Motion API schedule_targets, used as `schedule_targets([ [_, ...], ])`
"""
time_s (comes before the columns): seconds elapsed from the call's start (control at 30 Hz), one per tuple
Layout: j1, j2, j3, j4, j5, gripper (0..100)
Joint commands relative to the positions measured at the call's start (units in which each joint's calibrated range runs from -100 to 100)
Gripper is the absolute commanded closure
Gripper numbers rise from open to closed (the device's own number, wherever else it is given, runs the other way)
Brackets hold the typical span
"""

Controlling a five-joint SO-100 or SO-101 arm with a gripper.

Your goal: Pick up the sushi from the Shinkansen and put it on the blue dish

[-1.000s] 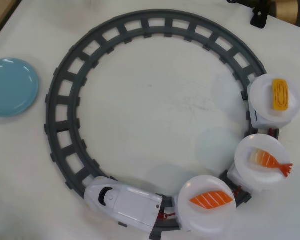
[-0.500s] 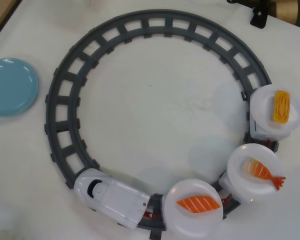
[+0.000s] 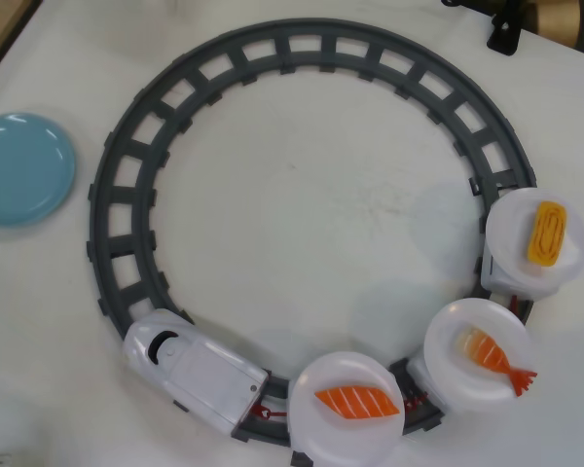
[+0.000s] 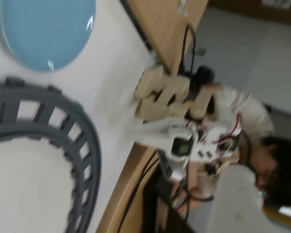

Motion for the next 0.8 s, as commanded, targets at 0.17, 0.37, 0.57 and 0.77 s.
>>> schedule_targets([
  [0.17,10.3,8.5,-9.4,0.1,2.2,76],
  [0.37,20.9,16.7,-10.5,0.1,4.8,76],
  [0.57,29.9,26.8,-11.7,4.1,8.2,76],
  [0.77,38.2,34.9,-18.0,9.1,8.1,76],
])
